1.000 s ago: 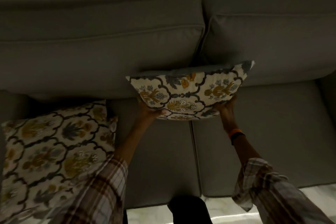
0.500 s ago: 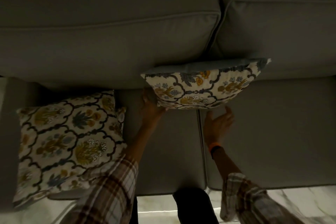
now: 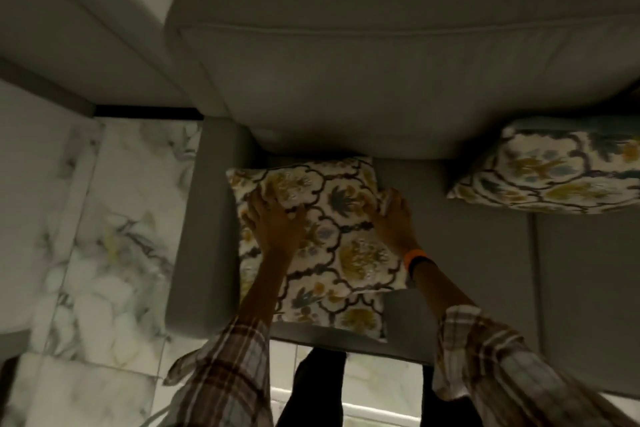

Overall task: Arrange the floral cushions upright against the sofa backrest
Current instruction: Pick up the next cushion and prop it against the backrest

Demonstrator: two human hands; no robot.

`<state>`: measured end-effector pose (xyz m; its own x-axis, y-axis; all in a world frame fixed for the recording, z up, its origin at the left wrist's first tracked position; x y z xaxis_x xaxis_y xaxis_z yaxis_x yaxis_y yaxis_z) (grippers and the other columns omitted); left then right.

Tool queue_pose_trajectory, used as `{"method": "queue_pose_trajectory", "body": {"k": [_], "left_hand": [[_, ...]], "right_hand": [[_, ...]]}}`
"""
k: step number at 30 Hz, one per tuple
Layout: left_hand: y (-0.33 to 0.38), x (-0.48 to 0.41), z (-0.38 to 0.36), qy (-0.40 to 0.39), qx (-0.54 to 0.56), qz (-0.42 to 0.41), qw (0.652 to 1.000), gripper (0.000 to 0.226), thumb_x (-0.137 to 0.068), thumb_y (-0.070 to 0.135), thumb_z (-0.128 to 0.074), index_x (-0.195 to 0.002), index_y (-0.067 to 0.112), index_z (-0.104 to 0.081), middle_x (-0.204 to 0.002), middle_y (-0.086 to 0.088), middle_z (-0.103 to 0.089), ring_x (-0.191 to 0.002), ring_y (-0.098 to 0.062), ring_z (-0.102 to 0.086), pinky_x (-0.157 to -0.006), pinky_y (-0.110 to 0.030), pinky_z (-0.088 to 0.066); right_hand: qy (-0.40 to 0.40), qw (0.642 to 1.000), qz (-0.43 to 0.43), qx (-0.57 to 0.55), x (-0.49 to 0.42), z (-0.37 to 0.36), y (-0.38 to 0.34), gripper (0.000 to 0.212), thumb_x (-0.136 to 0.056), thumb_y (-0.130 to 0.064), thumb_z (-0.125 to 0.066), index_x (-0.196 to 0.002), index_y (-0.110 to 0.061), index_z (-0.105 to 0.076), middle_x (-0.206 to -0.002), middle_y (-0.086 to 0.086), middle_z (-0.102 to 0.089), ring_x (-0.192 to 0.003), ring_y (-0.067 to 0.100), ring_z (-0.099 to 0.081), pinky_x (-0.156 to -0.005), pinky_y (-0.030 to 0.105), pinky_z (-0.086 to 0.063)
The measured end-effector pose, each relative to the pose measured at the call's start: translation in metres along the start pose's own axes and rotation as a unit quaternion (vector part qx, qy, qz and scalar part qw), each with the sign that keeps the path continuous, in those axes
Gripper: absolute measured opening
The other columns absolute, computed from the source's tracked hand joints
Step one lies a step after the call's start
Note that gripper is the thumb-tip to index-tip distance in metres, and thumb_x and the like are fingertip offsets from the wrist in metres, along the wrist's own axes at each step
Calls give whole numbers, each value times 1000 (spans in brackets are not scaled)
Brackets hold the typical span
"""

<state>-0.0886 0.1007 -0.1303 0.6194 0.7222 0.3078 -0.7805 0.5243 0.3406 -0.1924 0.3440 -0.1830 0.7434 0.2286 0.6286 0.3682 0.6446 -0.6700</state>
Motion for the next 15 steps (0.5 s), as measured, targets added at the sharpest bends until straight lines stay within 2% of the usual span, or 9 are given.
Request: {"method": "queue_pose_trajectory", "body": {"k": [2,4,7,9,11,13,15], "left_hand": [[-52,-16,-4,-49,21,52,997,104,-82,64,-62,-158,15,-8,-164,-17,-14,-151,-39,-16,-121,-62,-19],[-94,-23,-20,-105,101,125,981,117,-74,74,-64,-159,21,-4,-165,-14,-11,-151,-38,-18,-118,-61,-27],[-118,-27,-35,-162,242,188,938,139,-56,80,-74,-159,24,0,-166,-11,-16,-150,-36,-27,-118,-56,-33],[-121,-30,-37,-166,300,190,920,134,-62,62,-84,-159,20,-3,-164,-9,-24,-148,-32,-33,-117,-50,-37],[-116,-31,-33,-160,359,183,901,121,-70,38,-87,-159,15,-8,-162,-9,-29,-145,-24,-37,-114,-39,-39],[-105,-26,-20,-133,410,150,890,115,-70,29,-89,-157,14,-16,-159,-8,-36,-135,-13,-42,-107,-30,-39],[-95,-12,-6,-111,442,124,881,122,-60,40,-93,-156,15,-22,-154,-7,-42,-134,-15,-46,-107,-33,-43]], "right_hand": [[-13,999,-46,-9,-12,-29,8,103,-94,-61,-65,-169,-15,-11,-173,17,-18,-156,42,-25,-123,62,-30],[-4,997,-68,-18,-24,-48,20,116,-85,-72,-66,-169,-18,-7,-173,17,-21,-155,42,-28,-122,63,-31],[41,985,-107,-127,-38,-57,43,133,-65,-88,-68,-167,-20,-17,-162,18,-44,-143,41,-49,-115,61,-44],[29,977,-131,-168,-41,-54,50,116,-68,-81,-74,-154,-9,-45,-142,20,-64,-126,39,-64,-106,57,-54],[8,973,-120,-195,-37,-48,43,96,-64,-78,-79,-133,-11,-69,-122,16,-76,-114,38,-72,-99,54,-60],[30,971,-66,-228,-20,-34,19,84,-69,-67,-82,-134,-15,-70,-124,9,-77,-118,31,-72,-101,49,-59],[71,965,-13,-251,11,-14,-7,83,-74,-63,-83,-140,-16,-64,-133,5,-74,-123,23,-71,-104,45,-58]]}}
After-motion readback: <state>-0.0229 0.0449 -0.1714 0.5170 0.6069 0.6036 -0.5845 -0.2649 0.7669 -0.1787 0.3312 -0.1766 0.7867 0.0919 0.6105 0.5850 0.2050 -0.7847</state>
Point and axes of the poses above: each hand's wrist, its own x-axis away from the middle knuckle, its own z-axis out of the back of the hand, y = z × x, the point moved 8 cm from there along -x, towards the middle knuckle
